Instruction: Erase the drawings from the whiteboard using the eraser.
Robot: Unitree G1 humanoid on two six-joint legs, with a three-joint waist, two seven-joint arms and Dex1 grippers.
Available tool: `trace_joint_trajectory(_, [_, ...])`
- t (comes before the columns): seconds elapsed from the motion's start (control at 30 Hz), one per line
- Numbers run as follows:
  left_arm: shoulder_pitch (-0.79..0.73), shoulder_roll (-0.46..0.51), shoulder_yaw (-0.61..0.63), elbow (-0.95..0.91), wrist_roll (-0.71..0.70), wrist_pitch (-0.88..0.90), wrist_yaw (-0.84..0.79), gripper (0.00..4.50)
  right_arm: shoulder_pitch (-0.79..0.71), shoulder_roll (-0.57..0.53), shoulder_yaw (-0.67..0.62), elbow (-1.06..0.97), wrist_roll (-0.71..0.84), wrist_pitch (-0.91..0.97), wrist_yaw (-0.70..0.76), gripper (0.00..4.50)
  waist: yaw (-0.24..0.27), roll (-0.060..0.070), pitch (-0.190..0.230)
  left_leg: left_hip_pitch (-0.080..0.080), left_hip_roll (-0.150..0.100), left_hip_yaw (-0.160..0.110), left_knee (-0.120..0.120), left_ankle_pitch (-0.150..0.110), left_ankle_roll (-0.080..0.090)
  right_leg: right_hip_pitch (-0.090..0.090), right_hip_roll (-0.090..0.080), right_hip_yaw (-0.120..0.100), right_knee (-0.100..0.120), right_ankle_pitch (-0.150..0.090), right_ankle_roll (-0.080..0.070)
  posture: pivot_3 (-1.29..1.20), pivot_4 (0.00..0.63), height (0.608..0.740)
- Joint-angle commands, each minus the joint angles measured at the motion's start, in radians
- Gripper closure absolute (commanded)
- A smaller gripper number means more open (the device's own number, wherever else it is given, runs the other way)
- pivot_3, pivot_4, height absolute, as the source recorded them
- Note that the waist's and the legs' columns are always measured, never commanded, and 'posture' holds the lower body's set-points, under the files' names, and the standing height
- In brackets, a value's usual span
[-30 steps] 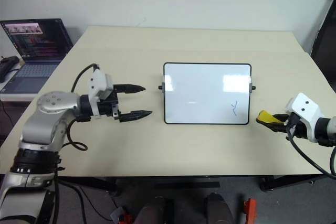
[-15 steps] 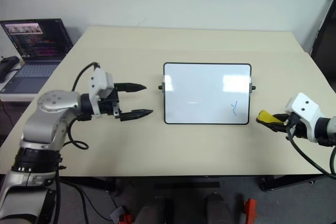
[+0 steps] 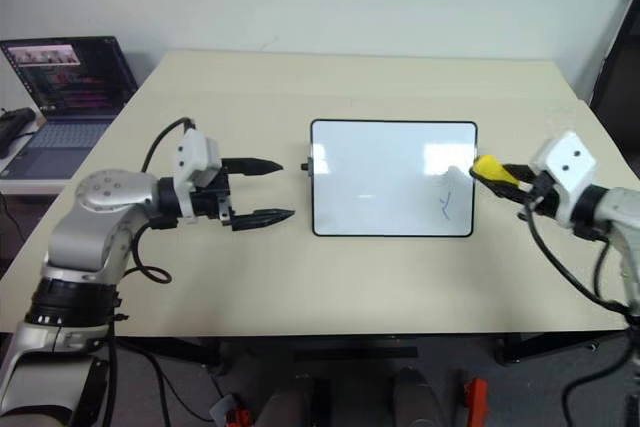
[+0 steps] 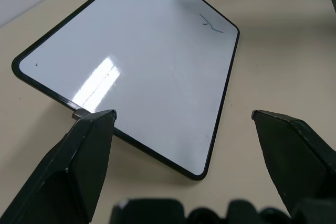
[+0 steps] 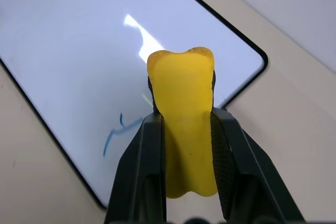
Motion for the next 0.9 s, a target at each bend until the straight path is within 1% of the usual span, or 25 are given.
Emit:
trace_joint_trajectory(0.03, [-0.019, -0.005, 0.001, -0.007, 0.004, -0.012, -0.001, 0.0, -0.041, 0.042, 0.041, 0.07, -0.068, -0.088, -0.062, 3.69, 0.001, 0.0, 0.0, 0.0, 0.0, 0.0, 0.0, 0.0, 0.0, 0.0, 0.0, 0.0, 0.0, 0.0, 0.0, 0.0, 0.15, 0.74])
trace_joint_trajectory(0.23, [-0.021, 0.0, 0.001, 0.0, 0.004, -0.011, -0.007, 0.0, -0.121, 0.099, 0.126, 0.229, -0.159, -0.183, -0.101, 3.69, 0.0, 0.0, 0.0, 0.0, 0.0, 0.0, 0.0, 0.0, 0.0, 0.0, 0.0, 0.0, 0.0, 0.0, 0.0, 0.0, 0.15, 0.74])
trace_joint_trajectory(0.3, [-0.02, 0.0, 0.002, -0.004, 0.003, -0.008, -0.006, 0.0, -0.149, 0.109, 0.154, 0.291, -0.197, -0.188, -0.117, 3.69, 0.0, 0.0, 0.0, 0.0, 0.0, 0.0, 0.0, 0.0, 0.0, 0.0, 0.0, 0.0, 0.0, 0.0, 0.0, 0.0, 0.15, 0.74])
trace_joint_trajectory(0.4, [-0.015, 0.001, 0.003, -0.013, 0.001, -0.004, -0.003, 0.0, -0.16, 0.113, 0.212, 0.342, -0.245, -0.184, -0.098, 3.69, -0.007, -0.001, 0.0, 0.001, 0.0, 0.0, 0.0, 0.0, 0.0, 0.0, 0.0, 0.0, 0.0, 0.0, 0.0, 0.0, 0.15, 0.74])
trace_joint_trajectory(0.5, [-0.01, 0.004, 0.006, -0.014, 0.001, -0.004, -0.002, 0.0, -0.134, 0.116, 0.272, 0.343, -0.28, -0.163, -0.069, 3.69, -0.015, -0.001, -0.001, 0.003, 0.0, 0.0, 0.001, 0.0, 0.0, 0.002, 0.0, 0.0, 0.001, 0.0, 0.0, 0.0, 0.15, 0.74])
trace_joint_trajectory(0.6, [-0.006, 0.006, 0.009, -0.018, 0.0, -0.003, 0.0, 0.0, -0.093, 0.133, 0.303, 0.32, -0.274, -0.124, -0.035, 3.7, -0.019, -0.002, -0.001, 0.011, 0.0, -0.001, 0.001, 0.0, 0.0, 0.012, 0.001, 0.0, 0.0, 0.0, 0.0, 0.0, 0.15, 0.74])
trace_joint_trajectory(0.7, [-0.005, 0.006, 0.009, -0.016, 0.001, -0.005, 0.001, 0.0, -0.037, 0.14, 0.341, 0.281, -0.272, -0.09, 0.011, 3.7, -0.022, -0.005, -0.003, 0.022, 0.001, -0.001, 0.0, 0.0, 0.0, 0.023, 0.001, 0.0, -0.002, -0.003, 0.005, 0.0, 0.15, 0.74])
trace_joint_trajectory(0.8, [-0.009, 0.0, 0.007, -0.016, 0.0, -0.005, 0.005, 0.0, 0.049, 0.122, 0.431, 0.236, -0.322, -0.065, 0.074, 3.72, -0.023, -0.011, -0.007, 0.026, 0.001, -0.001, 0.0, 0.0, 0.0, 0.026, 0.001, 0.0, -0.002, -0.006, 0.0, 0.0, 0.15, 0.74])
trace_joint_trajectory(0.9, [-0.015, -0.002, 0.005, -0.01, 0.001, -0.007, 0.004, 0.0, 0.064, 0.13, 0.415, 0.2, -0.306, -0.031, 0.069, 3.78, -0.021, -0.016, -0.01, 0.034, 0.002, 0.0, 0.0, 0.0, 0.0, 0.034, 0.0, 0.0, -0.003, -0.007, -0.001, 0.0, 0.15, 0.74])
